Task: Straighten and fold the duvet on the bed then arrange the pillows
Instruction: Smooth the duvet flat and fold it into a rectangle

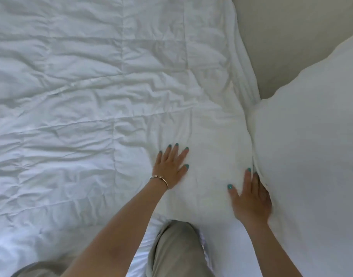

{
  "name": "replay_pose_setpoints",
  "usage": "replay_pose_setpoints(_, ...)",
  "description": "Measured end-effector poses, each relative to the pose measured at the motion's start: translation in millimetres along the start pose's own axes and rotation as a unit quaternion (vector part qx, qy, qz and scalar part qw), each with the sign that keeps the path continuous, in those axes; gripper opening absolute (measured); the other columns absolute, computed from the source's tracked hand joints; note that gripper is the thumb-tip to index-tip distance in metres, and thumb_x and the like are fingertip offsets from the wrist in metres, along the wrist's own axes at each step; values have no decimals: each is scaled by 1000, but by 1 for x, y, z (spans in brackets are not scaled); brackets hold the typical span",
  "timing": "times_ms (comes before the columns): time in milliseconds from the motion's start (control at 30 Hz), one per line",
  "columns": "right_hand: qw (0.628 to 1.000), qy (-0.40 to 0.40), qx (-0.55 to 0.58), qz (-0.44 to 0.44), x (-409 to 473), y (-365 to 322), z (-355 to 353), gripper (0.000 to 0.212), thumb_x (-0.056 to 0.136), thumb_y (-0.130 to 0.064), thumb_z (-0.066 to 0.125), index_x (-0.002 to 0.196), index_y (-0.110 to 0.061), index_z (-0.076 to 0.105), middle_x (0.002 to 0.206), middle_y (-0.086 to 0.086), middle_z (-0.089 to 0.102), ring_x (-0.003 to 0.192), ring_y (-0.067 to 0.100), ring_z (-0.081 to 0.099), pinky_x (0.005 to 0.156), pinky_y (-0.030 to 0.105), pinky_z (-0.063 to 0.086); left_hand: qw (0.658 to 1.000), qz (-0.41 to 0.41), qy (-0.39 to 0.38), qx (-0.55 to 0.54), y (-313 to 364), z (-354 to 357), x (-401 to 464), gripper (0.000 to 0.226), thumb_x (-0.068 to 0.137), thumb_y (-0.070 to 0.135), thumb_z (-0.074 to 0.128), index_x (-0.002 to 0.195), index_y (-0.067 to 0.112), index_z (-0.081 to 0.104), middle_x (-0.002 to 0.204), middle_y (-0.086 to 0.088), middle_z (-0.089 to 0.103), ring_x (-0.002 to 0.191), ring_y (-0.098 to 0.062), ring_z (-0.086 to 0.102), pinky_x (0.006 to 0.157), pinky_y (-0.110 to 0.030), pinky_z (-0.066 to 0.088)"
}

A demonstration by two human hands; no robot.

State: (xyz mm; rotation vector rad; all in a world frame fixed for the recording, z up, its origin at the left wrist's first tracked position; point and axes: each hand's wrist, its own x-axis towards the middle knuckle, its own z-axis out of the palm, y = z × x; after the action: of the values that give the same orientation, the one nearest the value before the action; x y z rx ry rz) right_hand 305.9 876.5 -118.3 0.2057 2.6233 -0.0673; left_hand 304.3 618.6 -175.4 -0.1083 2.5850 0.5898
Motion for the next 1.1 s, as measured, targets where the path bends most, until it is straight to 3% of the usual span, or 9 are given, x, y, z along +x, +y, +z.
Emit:
replay_pose_setpoints(133, 989, -6, -11, 149, -9, -40, 2, 73, 98, -52, 27, 153, -22, -11, 162, 9, -8, 147, 32, -1, 118, 52, 1, 994, -59, -84, 47, -90, 15, -84, 64, 98, 57, 23, 150, 41, -12, 161, 6, -15, 148, -20, -13, 120, -44, -5)
replay_pose_setpoints(267, 985, 17, -34, 171, -53, -78, 7, 62, 99, -32, 29, 155, -18, 5, 162, 7, 2, 149, 29, 0, 118, 49, -4, 987, -95, -110, 72, -200, 12, -151, 70, 97, 56, 29, 149, 41, -16, 160, 3, -20, 147, -24, -16, 119, -50, -4)
replay_pose_setpoints(400, 974, 25, -221, 44, -129, -153, 38, 72, 96, -32, 36, 154, -23, -5, 163, 2, -8, 149, 24, -6, 118, 47, 0, 989, -109, -82, 51, -279, -5, -182, 77, 92, 66, 31, 147, 44, -19, 157, 2, -27, 144, -32, -23, 114, -62, -6)
replay_pose_setpoints(567, 984, -98, -110, -95, -183, -313, 104, 75, 95, -41, 48, 154, -35, 3, 163, -3, 4, 148, 21, 12, 115, 41, 26, 985, -167, -32, 3, -377, -31, -207, 80, 89, 72, 30, 145, 47, -20, 156, -3, -31, 140, -41, -28, 108, -71, -4)
replay_pose_setpoints(667, 981, -121, -74, -135, -186, -399, 140, 81, 91, -49, 53, 152, -44, 0, 163, -4, 3, 149, 24, 7, 114, 44, 30, 978, -208, 7, -9, -435, -43, -208, 81, 87, 74, 31, 145, 48, -19, 157, -5, -28, 141, -43, -25, 108, -72, 0)
replay_pose_setpoints(800, 978, -71, -32, -193, -164, -491, 170, 97, 80, -61, 62, 150, -48, -4, 163, -1, -3, 150, 24, -1, 116, 43, 25, 975, -211, 57, 32, -504, -63, -182, 85, 81, 81, 30, 144, 50, -18, 159, -5, -22, 143, -41, -22, 106, -72, -2)
replay_pose_setpoints(900, 954, 17, -105, -280, -136, -550, 180, 111, 68, -76, 62, 149, -47, -8, 161, -1, -19, 148, 27, -16, 118, 54, 7, 975, -181, 105, 72, -538, -80, -148, 77, 81, 80, 22, 147, 52, -4, 162, -2, -8, 146, -35, -15, 107, -72, 0)
replay_pose_setpoints(1000, 941, 56, -111, -316, -105, -587, 201, 101, 70, -88, 38, 149, -47, -12, 160, -5, -21, 147, 27, -19, 114, 61, -6, 967, -165, 139, 134, -557, -72, -123, 83, 75, 88, 13, 146, 52, -8, 161, -5, -11, 145, -36, -19, 106, -72, -5)
replay_pose_setpoints(1100, 938, 90, -97, -321, -77, -590, 235, 88, 77, -86, 27, 150, -48, -3, 162, -8, -8, 149, 26, -8, 114, 63, 0, 959, -133, 192, 158, -570, -53, -105, 87, 74, 86, 20, 150, 47, 6, 161, -12, -3, 146, -40, -8, 105, -75, 1)
